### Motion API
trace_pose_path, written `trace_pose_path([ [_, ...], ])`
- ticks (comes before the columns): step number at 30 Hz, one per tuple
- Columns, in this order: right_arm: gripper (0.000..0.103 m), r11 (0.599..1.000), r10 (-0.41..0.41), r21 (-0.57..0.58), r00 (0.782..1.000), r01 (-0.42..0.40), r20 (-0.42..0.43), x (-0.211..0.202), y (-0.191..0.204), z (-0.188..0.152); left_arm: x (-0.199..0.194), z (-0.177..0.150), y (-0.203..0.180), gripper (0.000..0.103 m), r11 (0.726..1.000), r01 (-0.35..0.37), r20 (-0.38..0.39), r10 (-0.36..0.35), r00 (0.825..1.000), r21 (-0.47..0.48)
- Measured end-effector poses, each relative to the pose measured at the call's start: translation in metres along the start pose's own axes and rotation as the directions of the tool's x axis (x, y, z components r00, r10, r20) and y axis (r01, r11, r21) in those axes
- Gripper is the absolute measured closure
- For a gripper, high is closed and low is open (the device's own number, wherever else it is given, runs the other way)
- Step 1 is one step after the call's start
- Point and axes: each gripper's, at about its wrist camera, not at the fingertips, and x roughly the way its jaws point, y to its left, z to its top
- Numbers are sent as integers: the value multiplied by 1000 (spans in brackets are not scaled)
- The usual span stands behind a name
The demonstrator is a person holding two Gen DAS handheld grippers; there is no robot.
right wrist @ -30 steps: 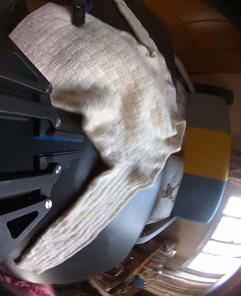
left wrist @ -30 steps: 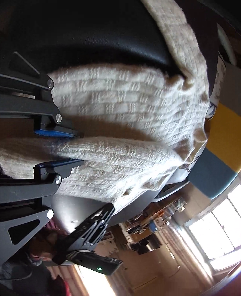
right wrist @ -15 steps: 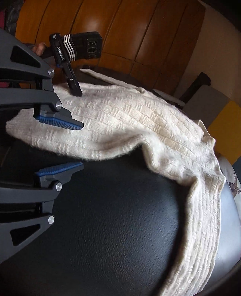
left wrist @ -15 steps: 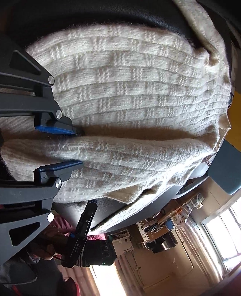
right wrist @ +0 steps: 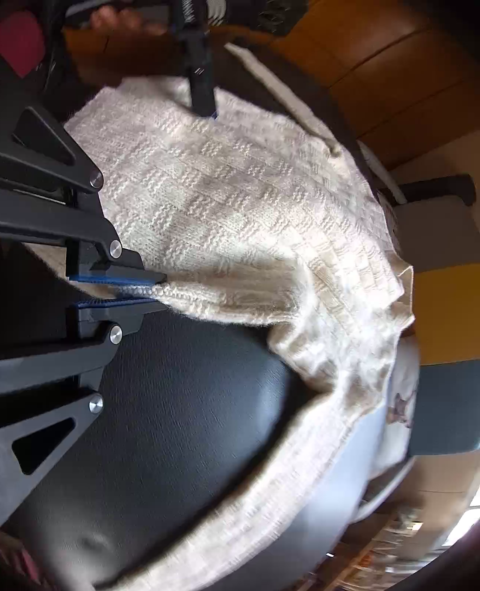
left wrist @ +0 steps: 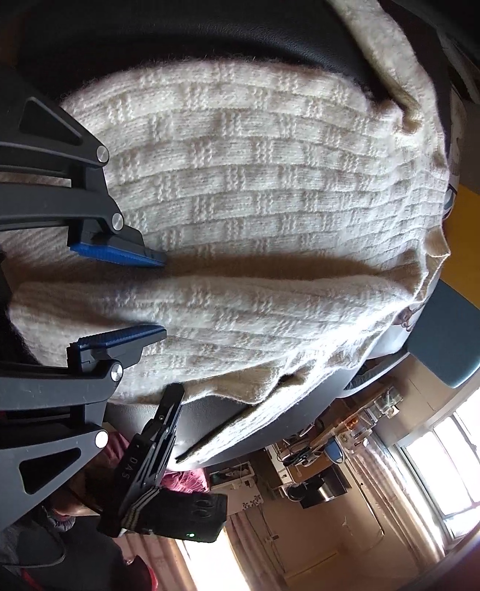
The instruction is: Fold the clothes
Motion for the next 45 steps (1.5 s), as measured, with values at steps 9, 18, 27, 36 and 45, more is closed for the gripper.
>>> trace_pose_path([
  [9, 97, 985, -154, 69, 987, 157, -51, 17, -41, -19, -46, 2, 55, 52, 984, -117, 102, 132, 986, -137],
  [18, 94, 987, -139, 78, 989, 143, -52, 16, -47, -18, -36, -12, 58, 93, 976, -202, 91, 210, 974, -87],
  [27, 94, 983, -170, 62, 984, 173, -44, 16, -50, -22, -71, 9, 74, 94, 949, -302, 159, 314, 936, -92],
  [36, 83, 982, -138, 129, 990, 141, -36, 1, -75, -13, -80, 10, 98, 90, 930, -307, 130, 337, 933, -204],
  [45, 80, 985, 33, 166, 992, -53, 121, 1, -77, 64, -47, 62, 54, 73, 973, -222, 170, 229, 959, -55],
])
